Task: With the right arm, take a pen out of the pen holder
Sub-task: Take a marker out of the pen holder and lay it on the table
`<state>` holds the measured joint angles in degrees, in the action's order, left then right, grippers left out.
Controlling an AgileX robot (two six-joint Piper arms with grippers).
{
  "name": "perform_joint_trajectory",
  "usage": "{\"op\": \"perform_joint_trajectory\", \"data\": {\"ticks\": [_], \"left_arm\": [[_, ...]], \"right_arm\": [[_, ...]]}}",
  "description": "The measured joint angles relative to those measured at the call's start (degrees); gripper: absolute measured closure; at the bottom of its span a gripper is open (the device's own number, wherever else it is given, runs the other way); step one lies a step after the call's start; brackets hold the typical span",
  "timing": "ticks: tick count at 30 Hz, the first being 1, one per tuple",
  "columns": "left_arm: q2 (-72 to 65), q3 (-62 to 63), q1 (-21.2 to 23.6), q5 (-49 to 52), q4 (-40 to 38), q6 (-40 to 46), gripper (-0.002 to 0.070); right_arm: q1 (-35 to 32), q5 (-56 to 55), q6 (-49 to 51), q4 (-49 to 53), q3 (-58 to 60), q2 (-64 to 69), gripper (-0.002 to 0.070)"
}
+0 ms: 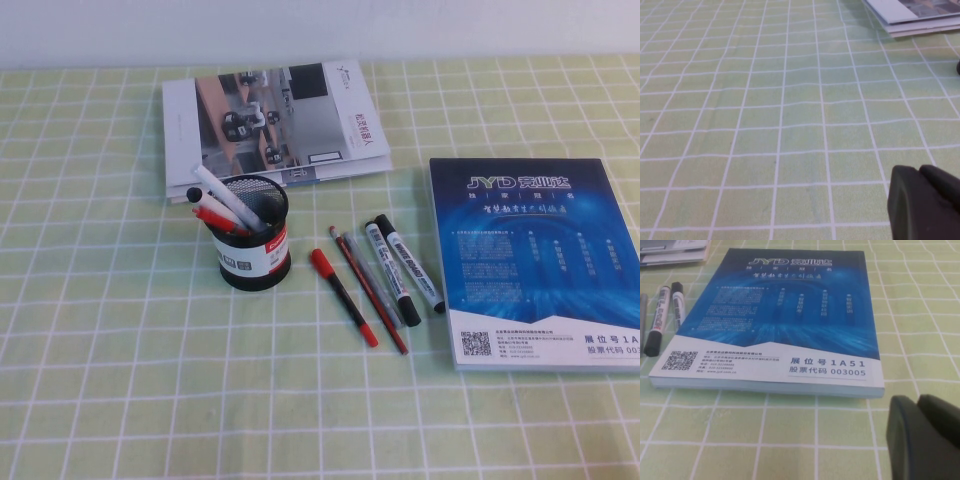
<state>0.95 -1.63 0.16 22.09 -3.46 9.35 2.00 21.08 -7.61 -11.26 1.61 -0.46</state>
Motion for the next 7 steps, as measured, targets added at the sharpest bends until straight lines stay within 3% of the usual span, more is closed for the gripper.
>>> {"op": "perform_joint_trajectory", "data": {"ticks": [7], "left_arm": [[0.0, 0.0, 0.0, 0.0, 0.0, 0.0, 0.068]], "right_arm": [[0.0, 0.4, 0.0, 0.1, 0.0, 0.0, 0.0688]]}}
